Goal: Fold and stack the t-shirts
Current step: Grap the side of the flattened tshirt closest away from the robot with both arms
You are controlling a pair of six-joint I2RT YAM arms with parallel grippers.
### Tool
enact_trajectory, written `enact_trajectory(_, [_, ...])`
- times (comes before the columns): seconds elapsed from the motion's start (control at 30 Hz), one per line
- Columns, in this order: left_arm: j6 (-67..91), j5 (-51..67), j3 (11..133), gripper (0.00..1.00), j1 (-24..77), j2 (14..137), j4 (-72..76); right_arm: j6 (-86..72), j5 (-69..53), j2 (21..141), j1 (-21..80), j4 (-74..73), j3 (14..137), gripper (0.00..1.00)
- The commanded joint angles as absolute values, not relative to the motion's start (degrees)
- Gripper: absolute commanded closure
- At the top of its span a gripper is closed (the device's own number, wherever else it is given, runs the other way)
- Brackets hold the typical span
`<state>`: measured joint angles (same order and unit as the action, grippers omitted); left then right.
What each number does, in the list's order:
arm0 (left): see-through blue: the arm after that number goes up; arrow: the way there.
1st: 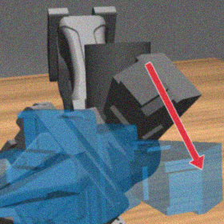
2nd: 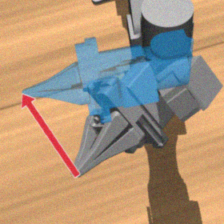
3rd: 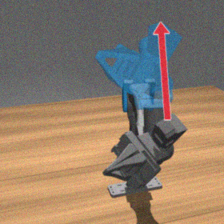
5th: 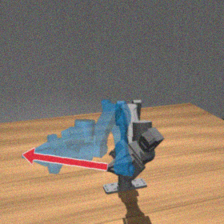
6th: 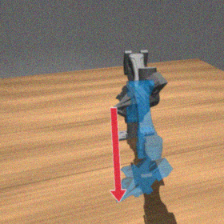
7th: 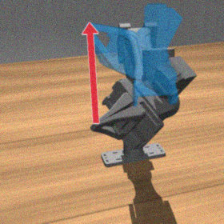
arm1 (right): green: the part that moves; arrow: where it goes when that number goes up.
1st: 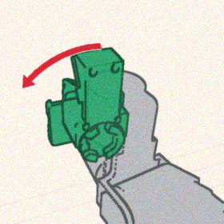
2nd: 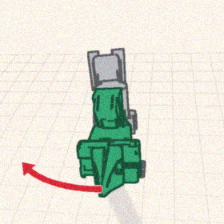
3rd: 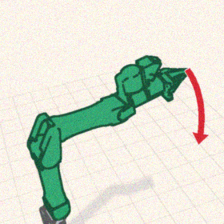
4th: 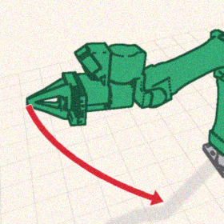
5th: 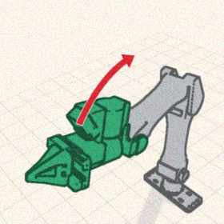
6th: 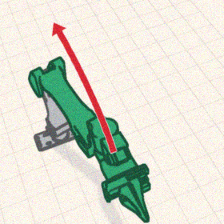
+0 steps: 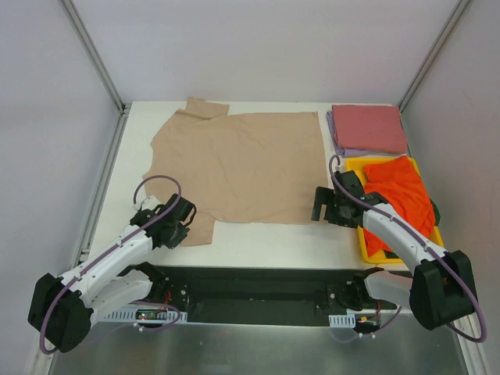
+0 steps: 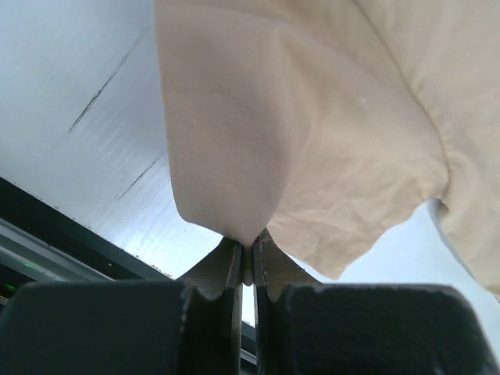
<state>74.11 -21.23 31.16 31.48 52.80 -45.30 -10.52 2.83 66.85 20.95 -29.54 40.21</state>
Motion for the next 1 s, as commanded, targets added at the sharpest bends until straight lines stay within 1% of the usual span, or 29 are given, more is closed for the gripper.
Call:
enact_trajectory(0.0, [70.1, -24.6, 35.1, 1.0, 31.6, 51.5, -44.6, -17.2, 6.8, 67.9, 21.9, -28.3, 39.4, 0.07])
enact_trajectory(0.07, [69.3, -25.0, 35.9, 1.0, 31.6, 51.4, -44.3, -19.2, 9.3, 69.3, 22.0, -27.6, 39.5, 0.13])
enact_trajectory(0.17, [68.6, -26.2, 36.7, 1.0, 31.6, 51.2, -43.4, -21.4, 11.5, 72.0, 22.0, -26.5, 39.7, 0.31])
enact_trajectory(0.2, [68.3, -26.4, 36.9, 1.0, 31.6, 51.1, -43.2, -21.8, 12.0, 72.7, 21.9, -26.5, 39.8, 0.35])
enact_trajectory(0.27, [67.7, -26.4, 37.4, 1.0, 31.6, 50.9, -42.8, -22.2, 12.8, 74.3, 21.9, -26.3, 40.0, 0.39])
enact_trajectory(0.3, [67.4, -26.4, 37.4, 1.0, 31.6, 50.9, -42.6, -22.3, 12.8, 75.1, 22.0, -25.9, 39.9, 0.44])
enact_trajectory(0.47, [67.1, -25.9, 37.5, 1.0, 31.4, 50.7, -42.4, -23.0, 12.2, 78.0, 22.0, -24.5, 39.8, 0.53])
enact_trajectory(0.7, [66.4, -23.9, 35.5, 1.0, 31.3, 46.7, -42.9, -23.6, 12.4, 77.4, 22.0, -25.3, 38.3, 0.78])
enact_trajectory(0.73, [66.5, -23.6, 35.2, 1.0, 31.3, 45.5, -43.4, -23.2, 12.3, 77.0, 22.1, -25.1, 37.7, 0.83])
enact_trajectory(0.87, [68.7, -22.6, 34.4, 1.0, 31.3, 41.6, -47.9, -20.7, 9.1, 75.8, 22.1, -24.3, 36.4, 0.98])
enact_trajectory(0.97, [70.3, -22.6, 33.9, 1.0, 31.3, 37.5, -51.8, -19.5, 8.3, 73.8, 22.8, -25.3, 35.0, 1.0])
